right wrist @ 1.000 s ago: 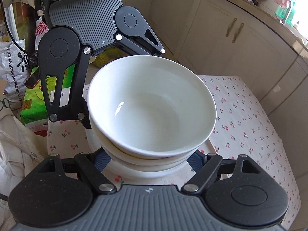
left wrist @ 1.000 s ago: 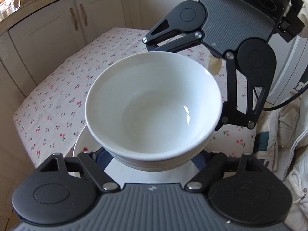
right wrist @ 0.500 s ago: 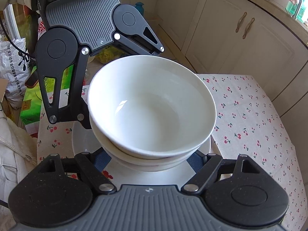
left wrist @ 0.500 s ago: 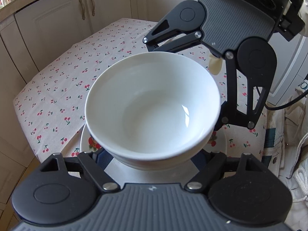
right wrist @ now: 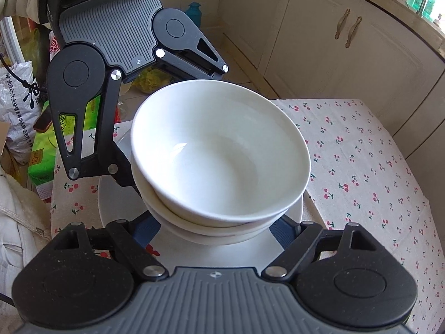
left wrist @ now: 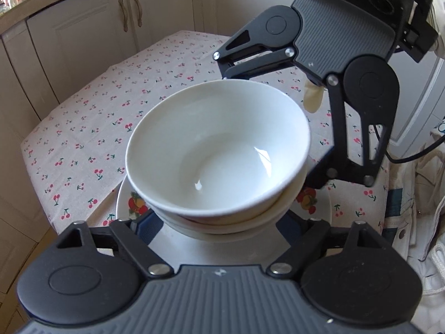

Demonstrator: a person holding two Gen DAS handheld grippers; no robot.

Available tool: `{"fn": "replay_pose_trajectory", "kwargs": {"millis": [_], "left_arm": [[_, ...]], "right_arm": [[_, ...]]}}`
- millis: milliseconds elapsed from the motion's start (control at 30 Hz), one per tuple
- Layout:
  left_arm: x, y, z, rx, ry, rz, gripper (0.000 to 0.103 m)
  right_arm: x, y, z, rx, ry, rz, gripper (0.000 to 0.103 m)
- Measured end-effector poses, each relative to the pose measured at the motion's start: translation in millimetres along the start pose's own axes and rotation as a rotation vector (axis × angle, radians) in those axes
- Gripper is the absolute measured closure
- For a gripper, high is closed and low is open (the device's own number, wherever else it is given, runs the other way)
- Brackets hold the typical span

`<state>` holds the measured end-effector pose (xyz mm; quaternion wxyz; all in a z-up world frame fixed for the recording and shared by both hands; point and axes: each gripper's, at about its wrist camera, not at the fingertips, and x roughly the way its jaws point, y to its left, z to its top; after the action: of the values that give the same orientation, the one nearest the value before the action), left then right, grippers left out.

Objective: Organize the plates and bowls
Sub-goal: 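Lower the bowl stack onto the plates and open both grippers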

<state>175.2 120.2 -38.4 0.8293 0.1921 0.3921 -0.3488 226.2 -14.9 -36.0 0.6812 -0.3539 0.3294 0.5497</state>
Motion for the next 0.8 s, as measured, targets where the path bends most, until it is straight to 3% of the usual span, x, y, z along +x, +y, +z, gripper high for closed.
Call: {"fn": "replay_pose_trajectory", "kwargs": {"millis": [100, 300, 467, 667, 800], "left_arm": [[-8.8, -3.5, -4.7, -0.045, -0.033, 0.028, 0.007], [-32.8, -33.9, -15.3, -0.071, -0.070, 0.182, 0.002], [-55.4, -72.7, -23.8, -0.119, -0.161, 0.268, 0.001], [-78.6, -122.6, -34.5, -0.307, -0.371, 0.339, 0.001], [-83.5, -148.6, -30.8, -0.446, -0.356, 0.479, 0.001]], "right_arm": [[-8.6, 2.8, -1.5, 0.024, -0.019, -0.010, 0.003], [-28.7, 14.4, -9.0, 0.086, -0.027, -0.098, 0.003], [-50.1, 35.8, -18.0, 0.219, -0.032, -0.233, 0.002], [-75.8, 68.9, -42.7, 0.418, -0.058, -0.380, 0.000], [-90.0, 79.3, -70.0, 0.645, -0.059, -0.477, 0.000]]}}
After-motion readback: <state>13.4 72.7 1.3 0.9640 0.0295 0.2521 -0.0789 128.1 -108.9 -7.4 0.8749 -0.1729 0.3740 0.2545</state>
